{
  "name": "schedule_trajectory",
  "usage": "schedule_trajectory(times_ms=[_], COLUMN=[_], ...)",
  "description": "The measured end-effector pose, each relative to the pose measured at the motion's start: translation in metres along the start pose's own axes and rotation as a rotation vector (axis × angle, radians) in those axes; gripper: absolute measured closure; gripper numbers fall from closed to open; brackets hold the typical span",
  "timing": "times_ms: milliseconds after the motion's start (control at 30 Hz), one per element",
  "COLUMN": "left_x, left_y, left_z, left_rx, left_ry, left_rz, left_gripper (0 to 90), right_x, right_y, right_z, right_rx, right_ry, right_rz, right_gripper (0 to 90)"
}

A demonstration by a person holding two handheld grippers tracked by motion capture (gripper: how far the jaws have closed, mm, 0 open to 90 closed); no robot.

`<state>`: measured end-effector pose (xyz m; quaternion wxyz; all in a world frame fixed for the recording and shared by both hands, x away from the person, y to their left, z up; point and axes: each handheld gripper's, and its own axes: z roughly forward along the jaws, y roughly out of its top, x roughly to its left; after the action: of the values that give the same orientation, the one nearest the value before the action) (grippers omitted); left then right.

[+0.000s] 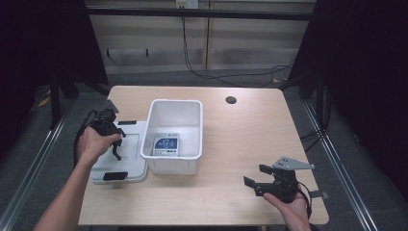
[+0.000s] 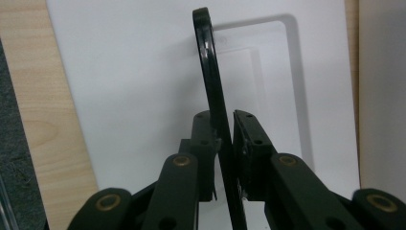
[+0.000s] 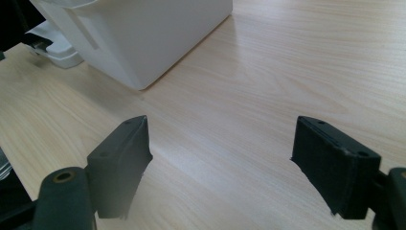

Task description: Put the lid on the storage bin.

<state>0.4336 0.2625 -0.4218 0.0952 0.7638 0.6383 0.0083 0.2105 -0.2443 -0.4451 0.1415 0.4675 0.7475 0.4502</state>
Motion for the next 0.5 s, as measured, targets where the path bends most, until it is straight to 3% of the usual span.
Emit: schedule_trajectory(times_ms=[500], left_x=[-0.0017], left_y=[0.0035], left_z=[0.0011], left_rx=[0.019], left_ry=[0.001], left_rz=[-0.039], left_gripper=[82.5], right_x=[0.0], right_y=[0.0], right_z=[0.0006], right_rx=[0.005], right_ry=[0.002], right_rz=[0.002], right_gripper=[20.2])
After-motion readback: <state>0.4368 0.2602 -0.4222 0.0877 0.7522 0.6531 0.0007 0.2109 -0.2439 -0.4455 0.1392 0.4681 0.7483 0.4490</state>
